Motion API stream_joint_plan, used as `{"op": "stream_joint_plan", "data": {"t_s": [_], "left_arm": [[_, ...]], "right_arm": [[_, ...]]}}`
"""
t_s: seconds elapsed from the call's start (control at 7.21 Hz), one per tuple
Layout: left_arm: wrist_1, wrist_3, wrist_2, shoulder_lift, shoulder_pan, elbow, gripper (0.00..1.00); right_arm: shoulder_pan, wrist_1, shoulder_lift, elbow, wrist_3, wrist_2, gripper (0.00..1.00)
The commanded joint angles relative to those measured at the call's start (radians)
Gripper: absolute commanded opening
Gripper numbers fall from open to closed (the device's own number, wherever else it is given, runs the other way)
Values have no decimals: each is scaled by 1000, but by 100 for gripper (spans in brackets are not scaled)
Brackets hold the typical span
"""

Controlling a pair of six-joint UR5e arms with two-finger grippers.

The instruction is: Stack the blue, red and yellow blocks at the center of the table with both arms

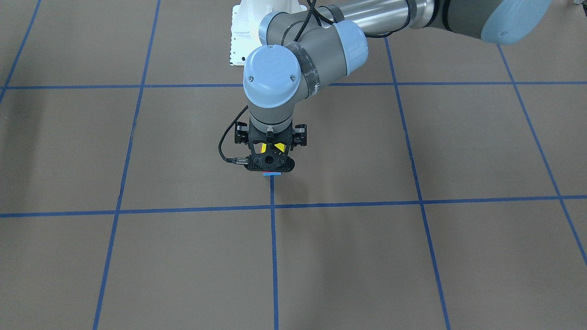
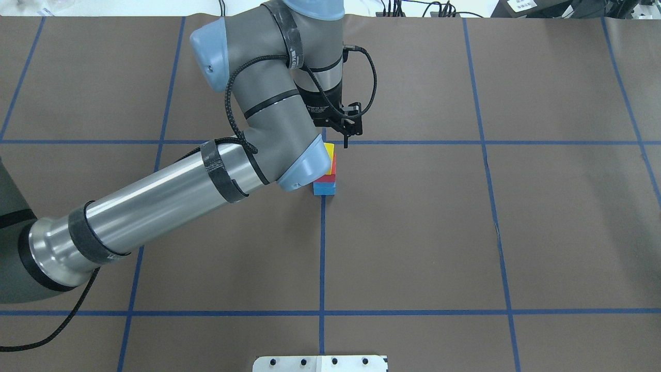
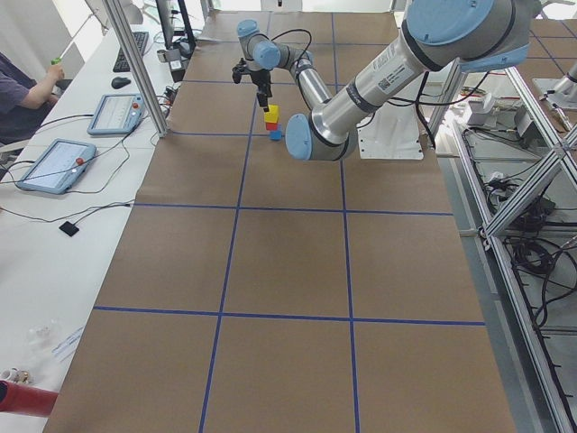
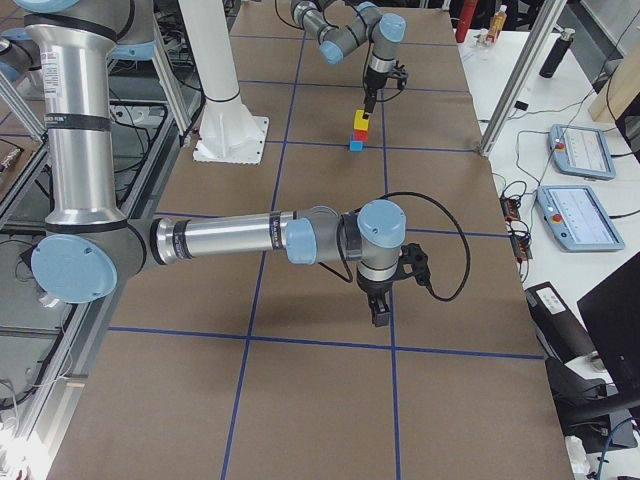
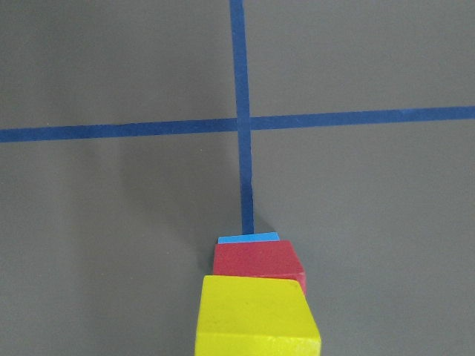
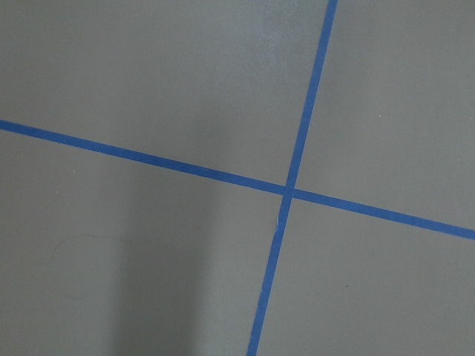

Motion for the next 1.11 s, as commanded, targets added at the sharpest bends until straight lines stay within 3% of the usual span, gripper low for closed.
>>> {"op": "stream_joint_plan", "data": {"t_s": [0.0, 0.14, 0.28, 0.42, 0.69, 0.83, 0.97], "left_arm": [[252, 131, 9, 119, -74, -361, 100], [278, 205, 21, 385, -110, -669, 100], [230, 274, 43, 585, -203, -795, 100], [208, 383, 44, 710, -305, -802, 100], [154, 930, 40, 904, -582, -719, 100], [122, 1070, 32, 921, -674, -606, 100], [53, 1076, 9, 921, -732, -466, 100]], "right_arm": [[13, 11, -22, 12, 0, -3, 100], [14, 14, -30, 6, 5, 1, 100], [14, 16, -27, -1, 2, 1, 100], [14, 17, -36, 4, 2, -2, 100], [14, 18, -42, -1, 6, -5, 100], [14, 18, -42, -1, 12, -6, 100], [14, 18, -44, 7, 17, -3, 100]]}}
